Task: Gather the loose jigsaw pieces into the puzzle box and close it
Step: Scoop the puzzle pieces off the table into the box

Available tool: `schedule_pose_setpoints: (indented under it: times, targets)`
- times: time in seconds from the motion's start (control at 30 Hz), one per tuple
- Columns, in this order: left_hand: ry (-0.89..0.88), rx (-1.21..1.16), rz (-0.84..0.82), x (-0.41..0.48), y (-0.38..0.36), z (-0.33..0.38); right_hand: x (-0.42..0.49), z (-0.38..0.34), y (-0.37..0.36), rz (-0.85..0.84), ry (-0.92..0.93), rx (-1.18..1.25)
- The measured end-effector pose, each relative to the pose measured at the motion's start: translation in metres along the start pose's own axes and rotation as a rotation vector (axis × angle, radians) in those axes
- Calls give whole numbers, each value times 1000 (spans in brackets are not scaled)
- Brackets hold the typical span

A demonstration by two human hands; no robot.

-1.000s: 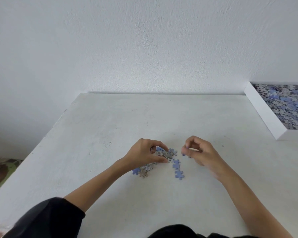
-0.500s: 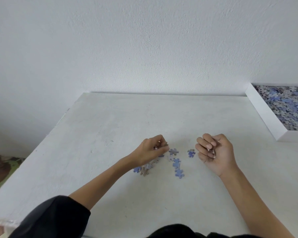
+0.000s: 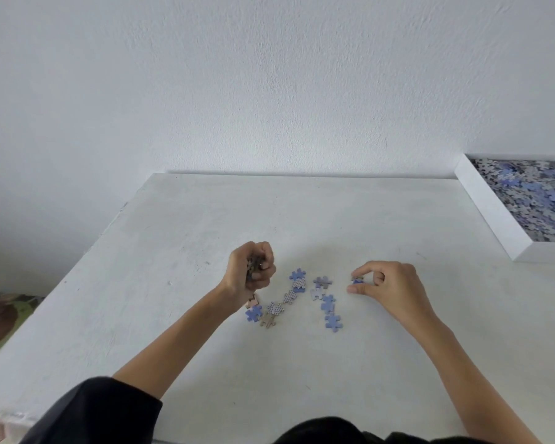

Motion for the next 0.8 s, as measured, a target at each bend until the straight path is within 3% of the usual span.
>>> schedule_pose_setpoints:
  times: [0.17,0.33,0.57,0.7,0.8]
  targets:
    - [-304,841,137,-2,7,-3,4,3,5,-91,-46,48]
    - [-402,1124,8,4,7,-11,4,1,6,-179,-29,102]
    - [-440,1361,-110,19,3,-4,-3,-15,-1,-279,-234,824]
    - [-439,1422,-172,25,3,0,0,-14,-4,-314,-432,1471]
    - [-379,1432,-216,30,3,3,1,-9,-13,-443,-518,1846]
Point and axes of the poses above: each hand's wrist, its own x-axis towards the middle knuckle, its own y-axis out of the back of the hand, z = x × y, the point moved 1 cm from there along x, towards the middle knuckle, and after that the axes turned 9 degrees about x, right-handed, at the moved point
